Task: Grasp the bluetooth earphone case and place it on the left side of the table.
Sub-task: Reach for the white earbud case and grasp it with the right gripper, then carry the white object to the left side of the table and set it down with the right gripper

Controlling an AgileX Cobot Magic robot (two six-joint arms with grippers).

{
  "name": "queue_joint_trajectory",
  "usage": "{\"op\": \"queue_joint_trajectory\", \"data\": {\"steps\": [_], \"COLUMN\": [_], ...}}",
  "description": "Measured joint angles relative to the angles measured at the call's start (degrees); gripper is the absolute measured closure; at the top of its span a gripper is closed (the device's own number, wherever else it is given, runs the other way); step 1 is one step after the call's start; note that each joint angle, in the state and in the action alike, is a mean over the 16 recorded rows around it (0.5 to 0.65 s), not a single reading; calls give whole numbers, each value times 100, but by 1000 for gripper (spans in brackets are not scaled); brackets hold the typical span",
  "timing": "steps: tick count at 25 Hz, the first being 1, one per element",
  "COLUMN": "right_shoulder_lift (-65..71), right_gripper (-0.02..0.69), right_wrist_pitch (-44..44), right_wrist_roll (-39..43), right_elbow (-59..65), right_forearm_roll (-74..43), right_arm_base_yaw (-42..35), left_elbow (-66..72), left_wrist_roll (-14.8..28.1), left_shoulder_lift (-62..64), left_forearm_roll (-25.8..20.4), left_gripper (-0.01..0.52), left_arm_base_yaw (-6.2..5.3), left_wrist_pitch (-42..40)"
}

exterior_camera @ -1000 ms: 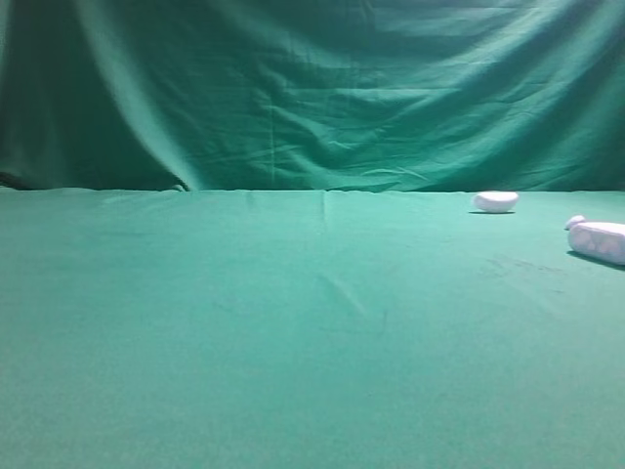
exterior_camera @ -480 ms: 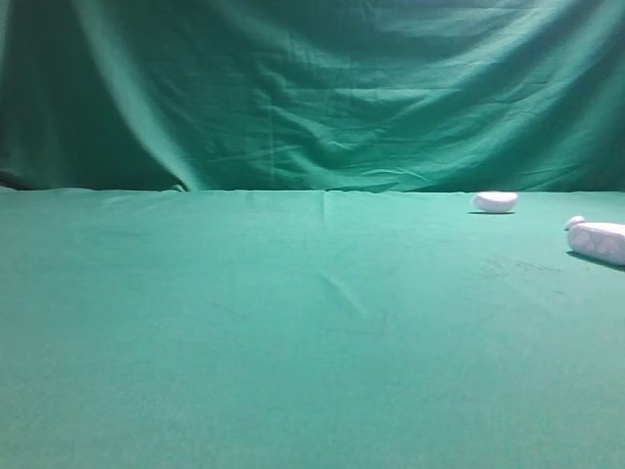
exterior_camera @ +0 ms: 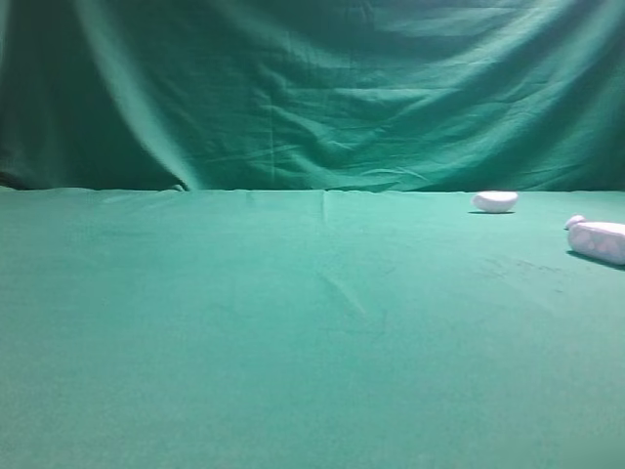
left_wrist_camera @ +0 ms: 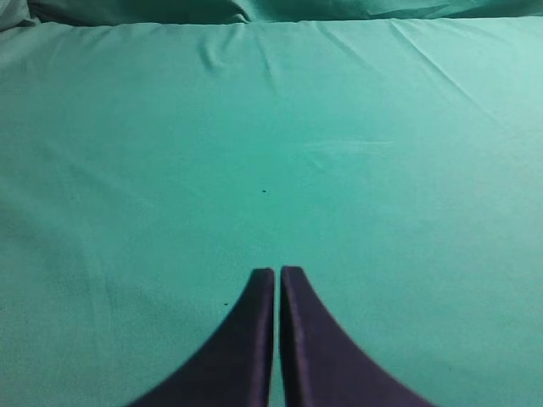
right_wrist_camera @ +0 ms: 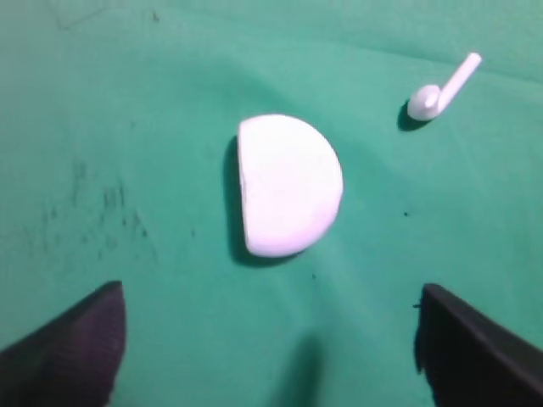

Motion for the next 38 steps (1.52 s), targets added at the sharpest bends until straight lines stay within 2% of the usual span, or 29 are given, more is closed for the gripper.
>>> {"op": "queue_joint_trajectory", "data": {"steps": [3, 6, 10, 24, 31, 38], "right_shoulder_lift": [477, 875, 1254, 1621, 1727, 2300], "right_gripper": [65, 44, 81, 303, 318, 318], "right_wrist_pitch": [-61, -106, -153, -12, 462, 882], "right_wrist_roll": [64, 120, 167, 243, 205, 94], "right_elbow": [-252, -459, -653, -1139, -2348, -4351], "right_forearm_roll": [-14, -31, -46, 22, 348, 690], "right_arm_base_yaw": [0, 0, 0, 6, 321, 1271], "left_elbow": [0, 0, 0, 0, 0, 0], "left_wrist_roll": [0, 0, 0, 0, 0, 0], "left_shoulder_lift": [0, 0, 0, 0, 0, 0], "left_forearm_roll": [0, 0, 0, 0, 0, 0], "left_gripper": [514, 514, 514, 514, 514, 514], "left_arm_base_yaw": [0, 0, 0, 0, 0, 0], "left_wrist_pitch": [0, 0, 0, 0, 0, 0]}}
